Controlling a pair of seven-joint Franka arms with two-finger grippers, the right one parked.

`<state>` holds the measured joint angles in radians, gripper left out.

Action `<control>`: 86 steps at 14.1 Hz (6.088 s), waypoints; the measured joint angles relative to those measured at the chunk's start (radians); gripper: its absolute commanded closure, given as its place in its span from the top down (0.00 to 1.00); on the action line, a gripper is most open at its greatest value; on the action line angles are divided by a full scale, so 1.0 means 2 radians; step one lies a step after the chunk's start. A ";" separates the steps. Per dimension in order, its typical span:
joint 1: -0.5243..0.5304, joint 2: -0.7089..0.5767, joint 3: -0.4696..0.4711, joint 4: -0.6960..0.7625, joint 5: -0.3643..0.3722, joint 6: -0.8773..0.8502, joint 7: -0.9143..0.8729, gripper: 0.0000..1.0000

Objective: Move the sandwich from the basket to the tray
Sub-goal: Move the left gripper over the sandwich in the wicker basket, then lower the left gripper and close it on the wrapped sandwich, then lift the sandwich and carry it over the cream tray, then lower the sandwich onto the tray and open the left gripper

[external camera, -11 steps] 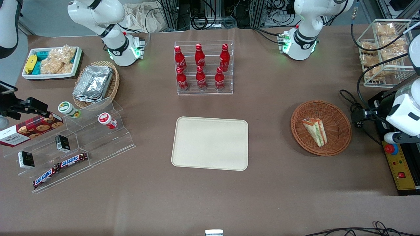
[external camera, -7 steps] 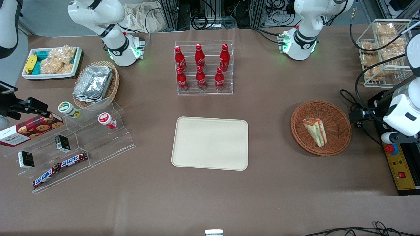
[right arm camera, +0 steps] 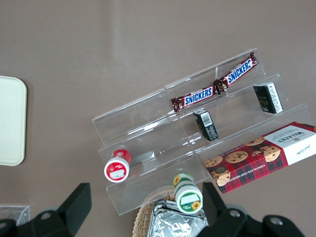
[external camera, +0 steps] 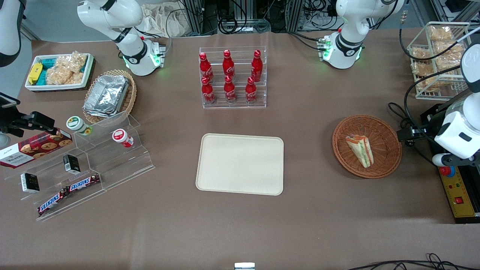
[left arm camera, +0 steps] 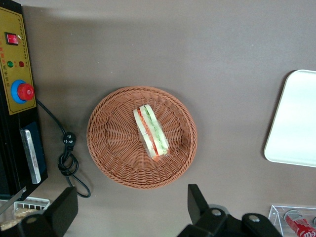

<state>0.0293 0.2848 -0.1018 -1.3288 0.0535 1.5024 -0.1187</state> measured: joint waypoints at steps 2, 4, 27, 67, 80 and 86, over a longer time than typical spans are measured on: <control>0.000 0.000 0.000 -0.006 0.000 -0.008 0.002 0.99; 0.000 0.000 0.000 -0.026 0.000 -0.010 0.002 0.99; 0.003 0.018 0.007 -0.340 0.000 0.330 -0.146 0.99; -0.168 0.178 -0.084 -0.053 0.018 0.203 -0.193 0.00; -0.207 0.292 -0.083 0.023 0.021 0.245 -0.230 0.99; -0.159 0.212 -0.078 0.045 0.022 0.072 -0.206 0.99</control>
<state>-0.2886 0.7087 -0.2575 -1.2391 0.0973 1.6462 -0.5305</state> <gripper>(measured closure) 0.009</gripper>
